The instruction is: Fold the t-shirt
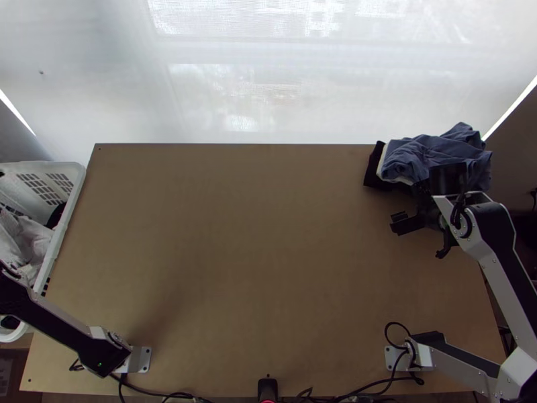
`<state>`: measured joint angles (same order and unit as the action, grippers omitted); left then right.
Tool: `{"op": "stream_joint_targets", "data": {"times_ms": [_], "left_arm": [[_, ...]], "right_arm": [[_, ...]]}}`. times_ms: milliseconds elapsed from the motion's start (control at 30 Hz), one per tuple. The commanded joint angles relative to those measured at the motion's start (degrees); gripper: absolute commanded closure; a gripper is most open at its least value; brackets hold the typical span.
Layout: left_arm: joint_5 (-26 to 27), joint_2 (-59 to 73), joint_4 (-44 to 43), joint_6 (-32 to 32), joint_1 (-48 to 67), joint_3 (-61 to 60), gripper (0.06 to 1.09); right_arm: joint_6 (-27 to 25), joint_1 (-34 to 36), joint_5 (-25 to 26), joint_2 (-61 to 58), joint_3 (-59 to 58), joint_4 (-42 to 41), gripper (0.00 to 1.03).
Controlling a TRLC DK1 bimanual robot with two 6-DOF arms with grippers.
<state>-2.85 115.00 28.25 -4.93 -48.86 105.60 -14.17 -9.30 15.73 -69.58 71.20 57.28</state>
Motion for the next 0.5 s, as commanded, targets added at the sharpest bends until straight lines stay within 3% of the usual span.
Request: {"op": "stream_joint_targets", "data": {"times_ms": [0,467], "left_arm": [[1.5,-9.7,2.2,-2.2,1.7,8.0,1.05],[1.4,-24.5,-0.7,-4.2,17.1,19.1,1.05]], "right_arm": [[0.4,0.0,0.0,0.3,1.4,-0.1,0.06],[1.3,0.4,0.0,3.8,1.2,-0.1,0.06]]}}
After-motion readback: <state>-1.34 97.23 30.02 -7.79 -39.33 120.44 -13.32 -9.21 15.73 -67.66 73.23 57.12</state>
